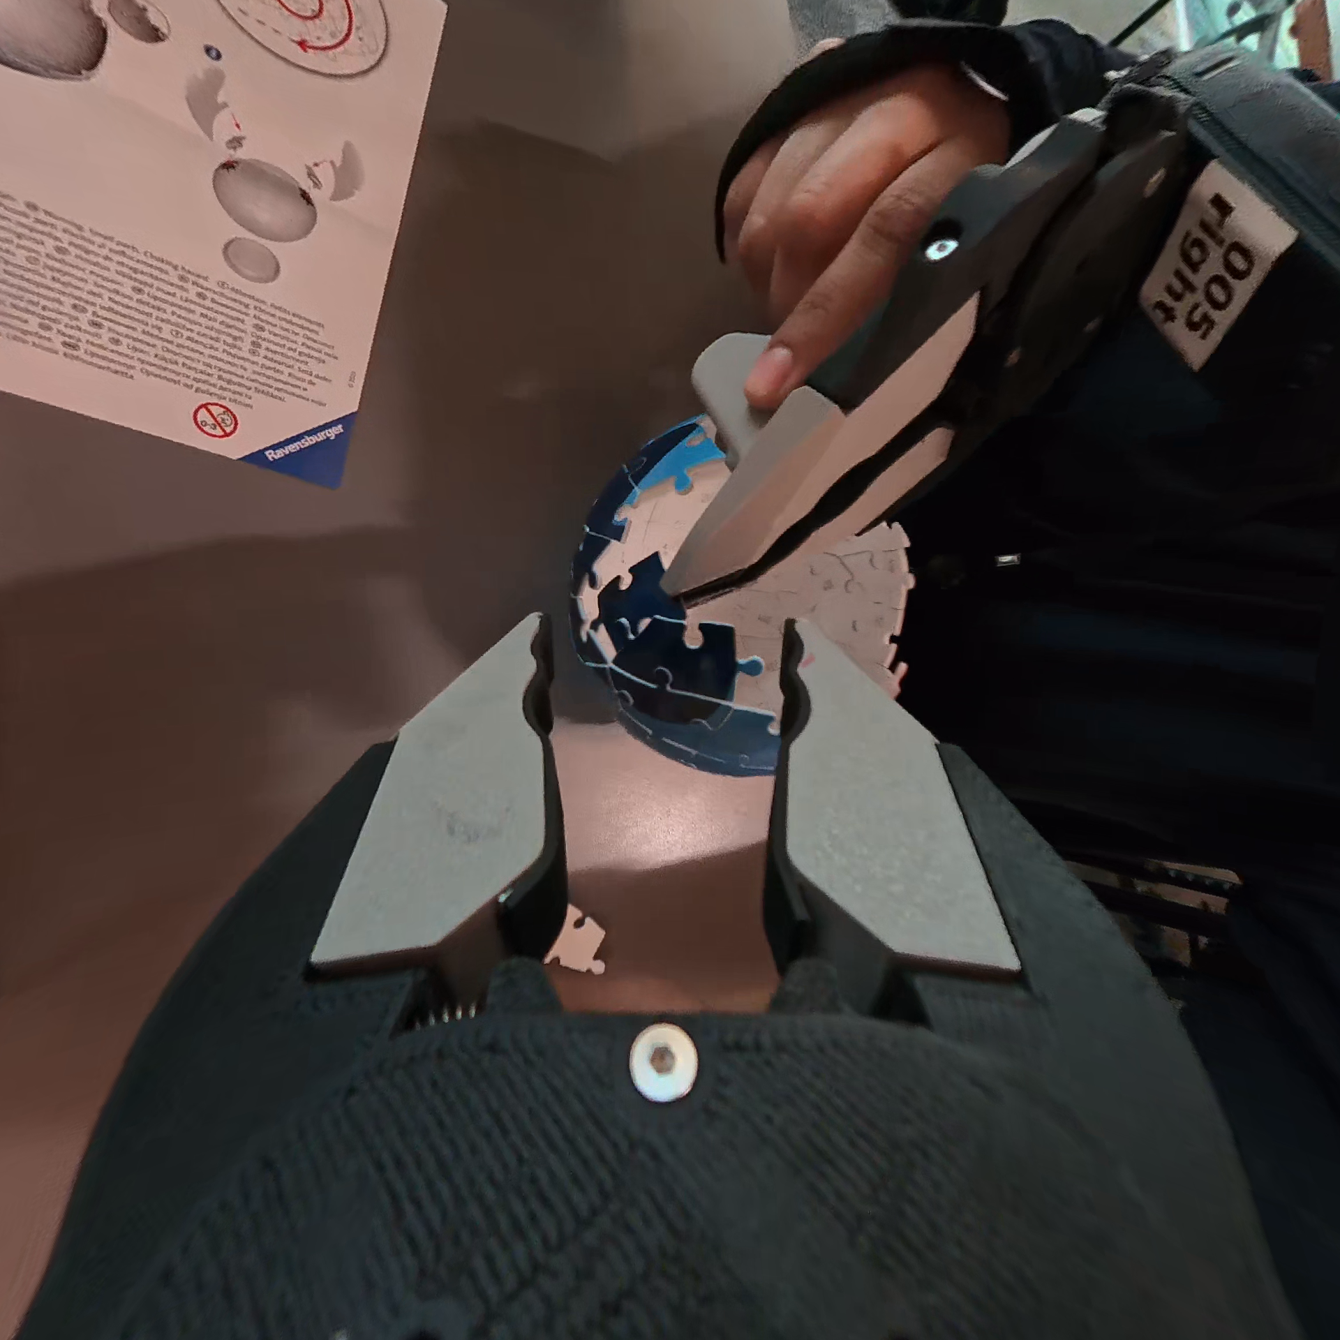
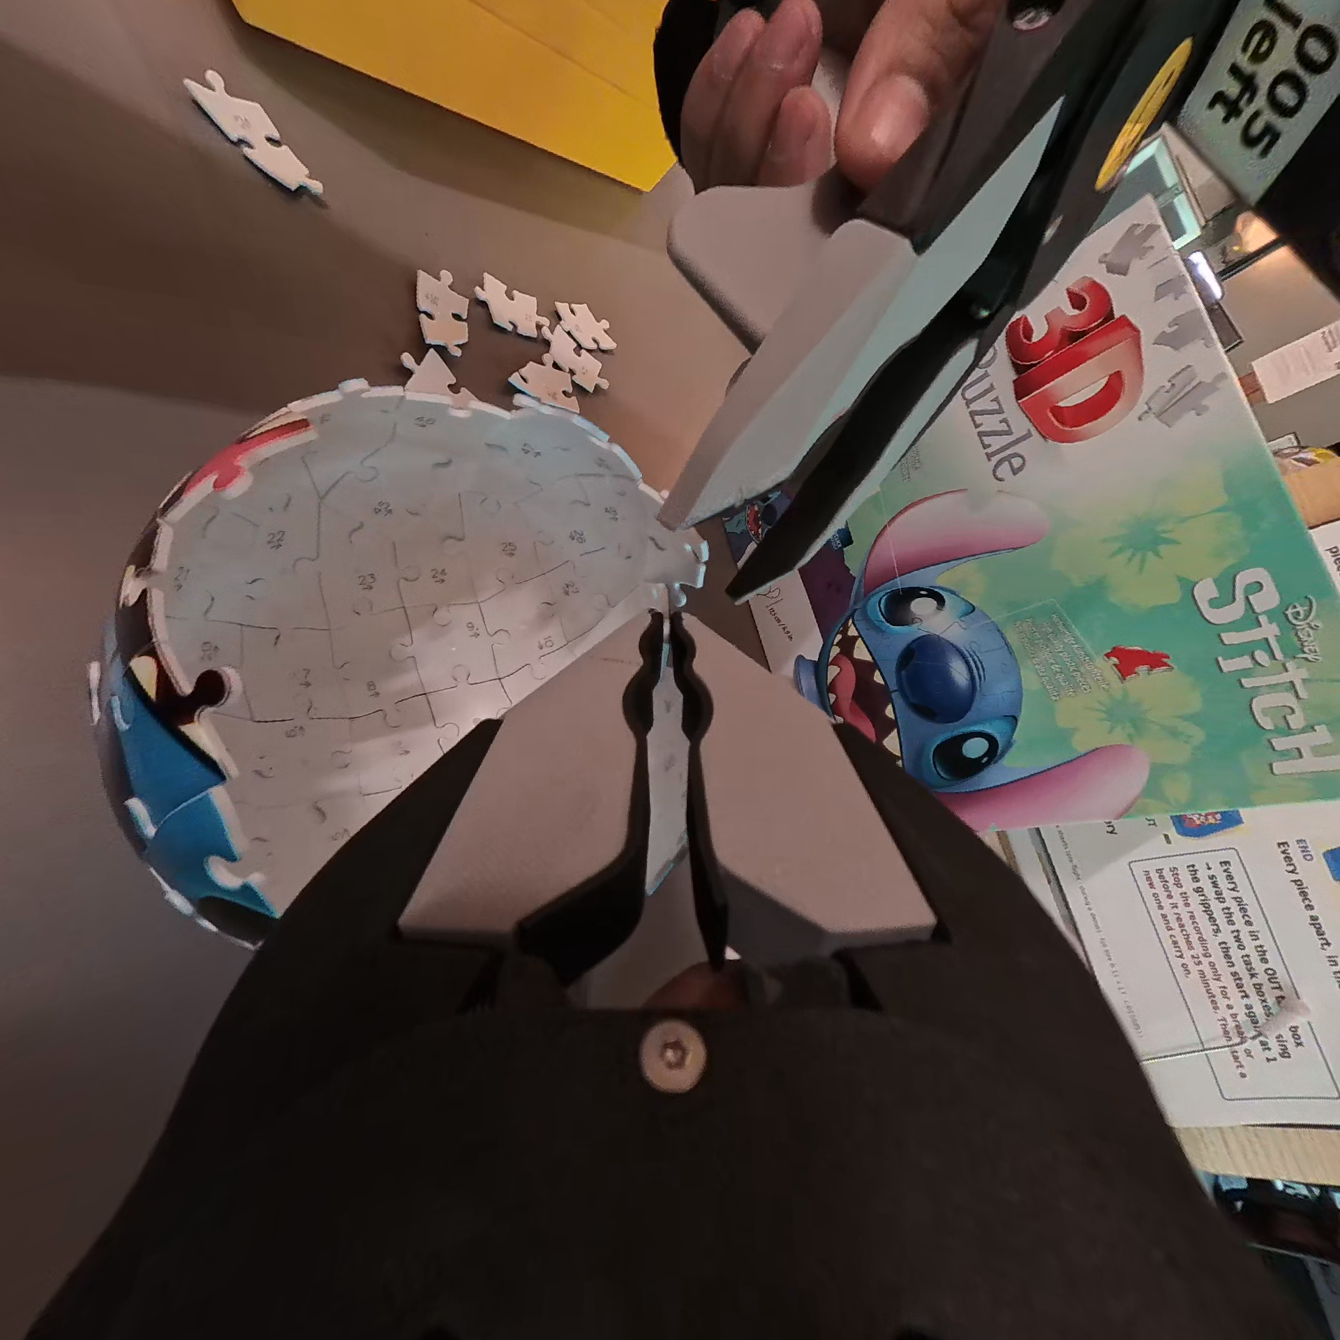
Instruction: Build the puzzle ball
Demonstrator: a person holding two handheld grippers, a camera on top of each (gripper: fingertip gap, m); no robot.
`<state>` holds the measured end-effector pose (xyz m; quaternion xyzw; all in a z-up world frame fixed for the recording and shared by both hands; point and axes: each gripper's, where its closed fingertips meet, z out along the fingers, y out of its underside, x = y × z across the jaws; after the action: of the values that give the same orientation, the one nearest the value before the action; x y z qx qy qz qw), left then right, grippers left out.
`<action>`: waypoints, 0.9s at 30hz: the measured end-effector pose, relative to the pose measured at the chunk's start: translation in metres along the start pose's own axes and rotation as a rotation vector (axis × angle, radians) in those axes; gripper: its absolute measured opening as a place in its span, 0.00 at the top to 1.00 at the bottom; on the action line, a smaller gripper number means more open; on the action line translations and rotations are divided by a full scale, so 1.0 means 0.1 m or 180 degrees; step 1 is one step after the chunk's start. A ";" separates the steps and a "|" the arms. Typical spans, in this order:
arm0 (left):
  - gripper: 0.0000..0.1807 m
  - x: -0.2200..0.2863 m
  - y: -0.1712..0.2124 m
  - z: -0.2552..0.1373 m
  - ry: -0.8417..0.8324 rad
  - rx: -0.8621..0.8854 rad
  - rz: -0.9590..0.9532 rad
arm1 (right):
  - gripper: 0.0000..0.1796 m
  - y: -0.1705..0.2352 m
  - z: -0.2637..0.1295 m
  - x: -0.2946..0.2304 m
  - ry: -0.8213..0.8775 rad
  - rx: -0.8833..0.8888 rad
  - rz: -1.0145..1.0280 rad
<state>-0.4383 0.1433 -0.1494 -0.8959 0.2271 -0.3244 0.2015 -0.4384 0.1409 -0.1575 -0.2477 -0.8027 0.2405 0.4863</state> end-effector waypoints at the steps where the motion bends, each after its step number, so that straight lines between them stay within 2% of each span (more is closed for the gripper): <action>1: 0.66 0.01 0.00 0.02 0.0046 -0.0009 -0.0004 | 1.00 0.00 0.00 0.00 0.0005 -0.0002 0.0011; 11: 0.71 0.08 0.11 0.06 0.0301 -0.0082 0.0012 | 1.00 0.05 0.03 0.02 0.0048 -0.0084 0.0045; 27: 0.71 0.08 0.13 0.09 0.0304 -0.0143 0.0047 | 1.00 0.02 0.04 0.04 -0.0120 0.0062 0.0378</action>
<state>-0.4300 0.1302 -0.1586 -0.8820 0.2502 -0.3601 0.1727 -0.4435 0.1447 -0.1578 -0.2856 -0.7932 0.2813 0.4584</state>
